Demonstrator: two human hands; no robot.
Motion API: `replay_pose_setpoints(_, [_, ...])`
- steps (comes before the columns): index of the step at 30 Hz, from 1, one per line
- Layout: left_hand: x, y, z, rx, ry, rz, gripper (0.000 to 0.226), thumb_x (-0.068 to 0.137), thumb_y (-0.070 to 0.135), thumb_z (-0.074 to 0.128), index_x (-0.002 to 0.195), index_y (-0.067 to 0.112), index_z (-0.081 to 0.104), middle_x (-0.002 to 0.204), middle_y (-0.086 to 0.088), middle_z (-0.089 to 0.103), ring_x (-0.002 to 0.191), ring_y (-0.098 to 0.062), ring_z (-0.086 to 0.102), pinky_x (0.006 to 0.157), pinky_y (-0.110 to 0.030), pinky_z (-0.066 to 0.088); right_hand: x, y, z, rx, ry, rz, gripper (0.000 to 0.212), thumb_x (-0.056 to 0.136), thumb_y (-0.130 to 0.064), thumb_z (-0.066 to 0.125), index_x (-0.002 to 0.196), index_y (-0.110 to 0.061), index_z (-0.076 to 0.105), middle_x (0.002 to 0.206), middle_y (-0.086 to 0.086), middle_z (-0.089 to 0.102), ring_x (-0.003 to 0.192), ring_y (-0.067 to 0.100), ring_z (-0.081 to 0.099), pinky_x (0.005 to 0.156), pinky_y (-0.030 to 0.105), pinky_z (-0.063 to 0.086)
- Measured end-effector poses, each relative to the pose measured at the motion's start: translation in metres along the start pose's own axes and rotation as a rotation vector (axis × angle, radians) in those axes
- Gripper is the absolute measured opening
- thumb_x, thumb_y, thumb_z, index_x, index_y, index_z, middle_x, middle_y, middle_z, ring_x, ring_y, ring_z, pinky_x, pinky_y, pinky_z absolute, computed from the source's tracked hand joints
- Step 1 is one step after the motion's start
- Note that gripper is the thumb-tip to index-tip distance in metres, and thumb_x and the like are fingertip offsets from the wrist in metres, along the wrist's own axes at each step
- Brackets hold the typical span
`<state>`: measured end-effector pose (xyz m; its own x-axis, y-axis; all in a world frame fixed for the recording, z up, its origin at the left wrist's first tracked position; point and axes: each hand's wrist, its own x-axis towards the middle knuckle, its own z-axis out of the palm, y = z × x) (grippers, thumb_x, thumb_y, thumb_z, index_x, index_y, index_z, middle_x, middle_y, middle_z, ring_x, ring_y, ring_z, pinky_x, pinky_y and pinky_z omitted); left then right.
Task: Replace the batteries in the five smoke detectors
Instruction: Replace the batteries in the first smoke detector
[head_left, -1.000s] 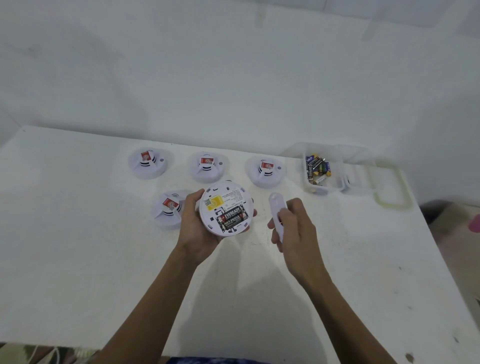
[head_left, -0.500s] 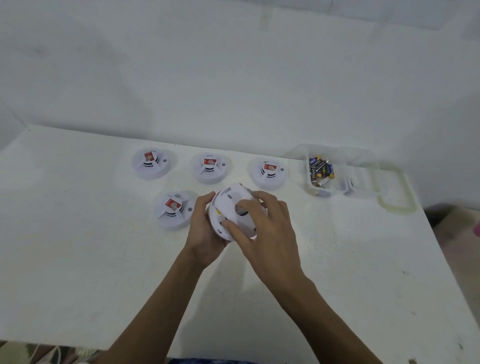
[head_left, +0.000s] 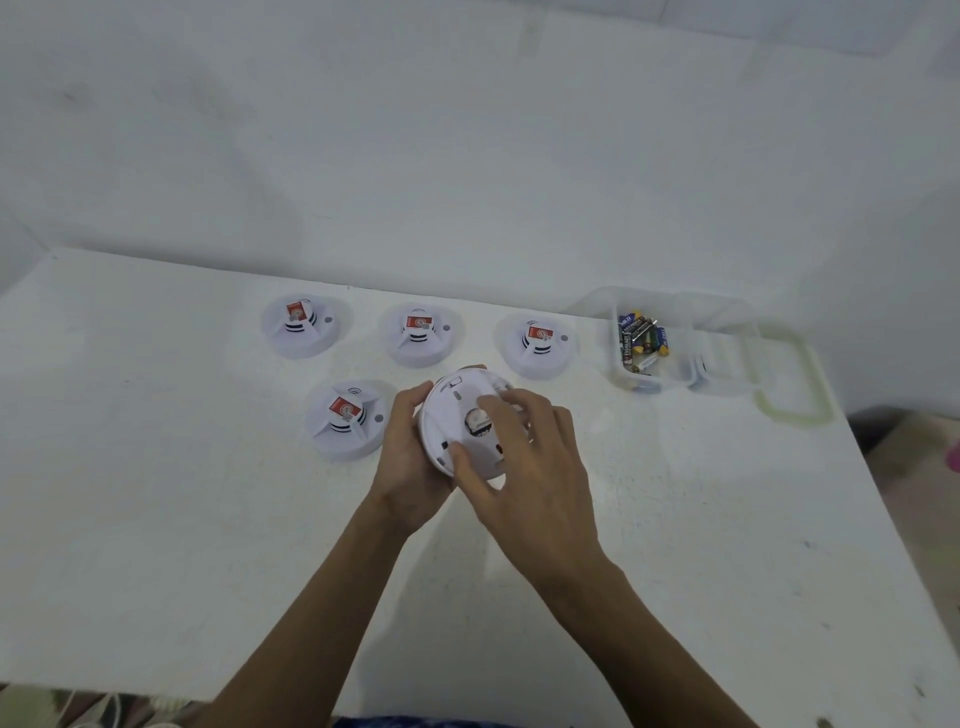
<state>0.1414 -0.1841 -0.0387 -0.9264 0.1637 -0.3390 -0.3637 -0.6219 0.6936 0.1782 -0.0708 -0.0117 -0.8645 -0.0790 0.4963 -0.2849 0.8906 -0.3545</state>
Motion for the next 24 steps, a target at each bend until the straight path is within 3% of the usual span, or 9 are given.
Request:
replay_pose_setpoints(4, [0.0005, -0.0002, -0.0038, 0.015, -0.003, -0.005, 0.045, 0.099, 0.042, 0.024, 0.123, 0.018, 0.055, 0.108, -0.008, 0.068, 0.09, -0.02, 0.069, 0.072, -0.032, 0.057, 0.0005, 0.0009, 0.0032, -0.019, 0.01, -0.018, 0.048, 0.082, -0.052, 0.054, 0.11, -0.016, 0.068, 0.113, 0.008, 0.068, 0.096, 0.026, 0.065, 0.079, 0.034, 0.055])
replay_pose_setpoints(7, [0.0012, 0.0, -0.0054, 0.012, 0.009, -0.008, 0.047, 0.099, 0.042, 0.023, 0.122, 0.017, 0.056, 0.107, -0.008, 0.068, 0.093, -0.021, 0.068, 0.071, -0.032, 0.057, 0.0002, 0.0012, 0.007, -0.027, 0.033, -0.024, 0.047, 0.078, -0.049, 0.064, 0.106, -0.012, 0.071, 0.108, 0.01, 0.07, 0.092, 0.027, 0.067, 0.078, 0.035, 0.055])
replay_pose_setpoints(13, [0.0005, 0.0016, -0.0045, 0.011, -0.026, -0.018, 0.056, 0.1, 0.041, 0.019, 0.095, 0.025, 0.072, 0.092, -0.003, 0.074, 0.081, -0.017, 0.072, 0.063, -0.031, 0.058, 0.0017, -0.0002, 0.0061, 0.0, 0.02, -0.008, 0.046, 0.074, -0.047, 0.066, 0.106, -0.015, 0.069, 0.106, 0.011, 0.067, 0.089, 0.027, 0.065, 0.069, 0.032, 0.057])
replay_pose_setpoints(18, [0.0009, 0.0023, -0.0065, 0.016, -0.041, -0.004, 0.057, 0.097, 0.043, 0.021, 0.093, 0.029, 0.076, 0.1, -0.003, 0.073, 0.09, -0.019, 0.07, 0.075, -0.035, 0.058, 0.006, -0.002, 0.0076, -0.04, -0.014, 0.073, 0.058, 0.07, -0.057, 0.062, 0.108, -0.013, 0.065, 0.1, 0.01, 0.066, 0.083, 0.025, 0.065, 0.061, 0.031, 0.057])
replay_pose_setpoints(24, [-0.0009, 0.0018, -0.0051, 0.028, -0.048, 0.026, 0.046, 0.085, 0.048, 0.034, 0.092, 0.032, 0.077, 0.099, -0.001, 0.074, 0.091, -0.018, 0.07, 0.072, -0.032, 0.058, 0.0075, -0.0043, 0.0085, -0.046, -0.013, 0.112, 0.061, 0.067, -0.06, 0.062, 0.106, -0.013, 0.065, 0.094, 0.009, 0.066, 0.079, 0.024, 0.065, 0.06, 0.029, 0.056])
